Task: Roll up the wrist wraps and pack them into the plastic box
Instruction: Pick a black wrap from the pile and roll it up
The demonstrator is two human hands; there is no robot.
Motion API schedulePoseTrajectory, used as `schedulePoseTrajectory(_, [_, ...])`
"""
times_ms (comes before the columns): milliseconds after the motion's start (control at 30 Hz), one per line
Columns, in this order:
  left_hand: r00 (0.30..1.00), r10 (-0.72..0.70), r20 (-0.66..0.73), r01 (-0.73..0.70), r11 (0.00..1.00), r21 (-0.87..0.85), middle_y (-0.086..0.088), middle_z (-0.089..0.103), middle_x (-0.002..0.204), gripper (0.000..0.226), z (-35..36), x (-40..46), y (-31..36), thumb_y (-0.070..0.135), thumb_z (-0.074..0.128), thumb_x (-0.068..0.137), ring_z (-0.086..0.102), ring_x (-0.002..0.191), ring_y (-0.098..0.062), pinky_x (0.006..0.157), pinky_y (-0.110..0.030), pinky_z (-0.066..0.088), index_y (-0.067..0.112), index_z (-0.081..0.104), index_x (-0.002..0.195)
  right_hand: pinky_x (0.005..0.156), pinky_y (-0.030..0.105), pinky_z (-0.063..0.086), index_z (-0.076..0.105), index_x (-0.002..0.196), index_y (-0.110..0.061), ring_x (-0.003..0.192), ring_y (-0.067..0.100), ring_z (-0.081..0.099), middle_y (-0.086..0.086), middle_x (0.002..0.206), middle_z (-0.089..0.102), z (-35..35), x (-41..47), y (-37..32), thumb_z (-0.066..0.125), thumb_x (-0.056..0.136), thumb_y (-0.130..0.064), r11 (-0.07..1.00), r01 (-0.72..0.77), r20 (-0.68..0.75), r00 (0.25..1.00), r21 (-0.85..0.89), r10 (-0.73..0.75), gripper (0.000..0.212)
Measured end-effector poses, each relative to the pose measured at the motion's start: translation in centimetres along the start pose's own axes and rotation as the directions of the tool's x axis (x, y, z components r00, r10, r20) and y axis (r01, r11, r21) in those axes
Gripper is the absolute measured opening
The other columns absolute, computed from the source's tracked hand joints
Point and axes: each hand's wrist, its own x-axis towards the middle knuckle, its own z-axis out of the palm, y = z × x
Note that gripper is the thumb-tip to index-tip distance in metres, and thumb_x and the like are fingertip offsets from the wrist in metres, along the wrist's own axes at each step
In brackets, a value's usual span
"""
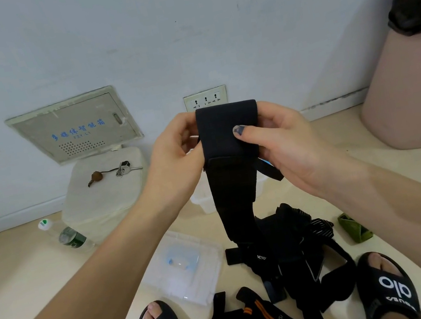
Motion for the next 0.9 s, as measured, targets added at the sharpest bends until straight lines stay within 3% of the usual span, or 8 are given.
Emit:
schedulePoseTrajectory(100, [1.0, 0.014, 0.026, -0.015, 0.999, 0.032, 0.005, 0.075, 0.104, 0.027, -0.03, -0.01, 0.14, 0.004, 0.063, 0.099, 0.07, 0.097, -0.026, 0.081, -0.044, 0.06, 0.028, 0.07, 0.108, 0.101, 0.047, 0.057, 0.072, 0.113, -0.023, 0.106, 0.017, 0.074, -0.003, 0.111, 0.078, 0.04, 0.01, -0.06, 0.061, 0.099, -0.004, 1.0, -0.007, -0.006, 1.0, -0.001, 0.007, 0.026])
schedulePoseTrajectory(233, [1.0, -0.001, -0.007, 0.001, 1.0, 0.013, 0.011, 0.073, 0.101, 0.029, -0.08, 0.01, 0.46, 0.001, 0.062, 0.098, 0.067, 0.082, -0.01, 0.067, -0.025, 0.055, 0.028, 0.07, 0.106, 0.103, 0.053, 0.054, 0.072, 0.112, -0.026, 0.108, 0.018, 0.074, -0.004, 0.113, 0.077, -0.06, 0.04, -0.05, 0.063, 0.097, -0.005, 0.999, 0.002, -0.005, 1.0, -0.036, -0.002, 0.027])
schedulePoseTrajectory(400, [0.998, -0.041, -0.055, 0.041, 0.999, 0.004, -0.001, 0.065, 0.121, 0.029, -0.22, 0.2, 0.06, 0.006, 0.068, 0.096, 0.07, 0.08, -0.02, 0.065, -0.03, 0.055, 0.028, 0.07, 0.114, 0.102, 0.044, 0.056, 0.072, 0.109, -0.024, 0.107, 0.018, 0.074, -0.003, 0.112, 0.077, -0.05, 0.11, 0.11, 0.064, 0.093, 0.005, 0.997, 0.061, -0.002, 0.998, -0.04, -0.062, 0.034])
schedulePoseTrajectory(567, [0.996, -0.07, -0.059, 0.069, 0.998, -0.01, -0.001, 0.074, 0.109, 0.025, -0.45, 0.34, 0.15, 0.006, 0.068, 0.096, 0.071, 0.084, -0.023, 0.069, -0.034, 0.059, 0.022, 0.067, 0.114, 0.094, 0.036, 0.059, 0.072, 0.113, -0.022, 0.105, 0.017, 0.074, -0.001, 0.111, 0.077, -0.24, 0.21, 0.05, 0.063, 0.093, 0.007, 0.998, 0.052, 0.013, 0.999, -0.034, -0.052, 0.036])
schedulePoseTrajectory(667, [0.995, -0.074, -0.069, 0.074, 0.997, -0.004, -0.003, 0.071, 0.102, 0.021, -0.55, 0.36, 0.2, 0.008, 0.07, 0.094, 0.065, 0.073, -0.019, 0.062, -0.033, 0.053, 0.02, 0.06, 0.109, 0.086, 0.029, 0.058, 0.071, 0.115, -0.017, 0.102, 0.017, 0.074, 0.004, 0.113, 0.077, -0.5, 0.2, -0.19, 0.061, 0.093, 0.006, 1.0, 0.012, 0.047, 0.999, -0.008, -0.012, 0.034])
schedulePoseTrajectory(833, [0.993, -0.089, -0.084, 0.086, 0.996, -0.03, -0.002, 0.068, 0.094, 0.038, -0.69, 0.44, 0.26, 0.007, 0.069, 0.093, 0.065, 0.066, -0.018, 0.061, -0.025, 0.049, 0.027, 0.053, 0.122, 0.083, 0.029, 0.053, 0.071, 0.093, -0.019, 0.092, 0.013, 0.072, 0.0, 0.097, 0.075, -0.32, 0.03, -0.56, 0.065, 0.099, -0.015, 1.0, -0.015, 0.044, 0.999, -0.005, 0.015, 0.009])
schedulePoseTrajectory(900, [0.993, -0.081, -0.084, 0.081, 0.997, -0.003, -0.005, 0.067, 0.097, 0.036, -0.75, 0.54, 0.27, 0.009, 0.069, 0.094, 0.069, 0.071, -0.021, 0.068, -0.031, 0.054, 0.032, 0.062, 0.121, 0.082, 0.035, 0.048, 0.066, 0.08, -0.019, 0.084, 0.017, 0.063, -0.001, 0.085, 0.068, -0.29, 0.17, -0.35, 0.067, 0.099, -0.028, 0.999, -0.02, 0.015, 1.0, -0.03, 0.021, 0.02])
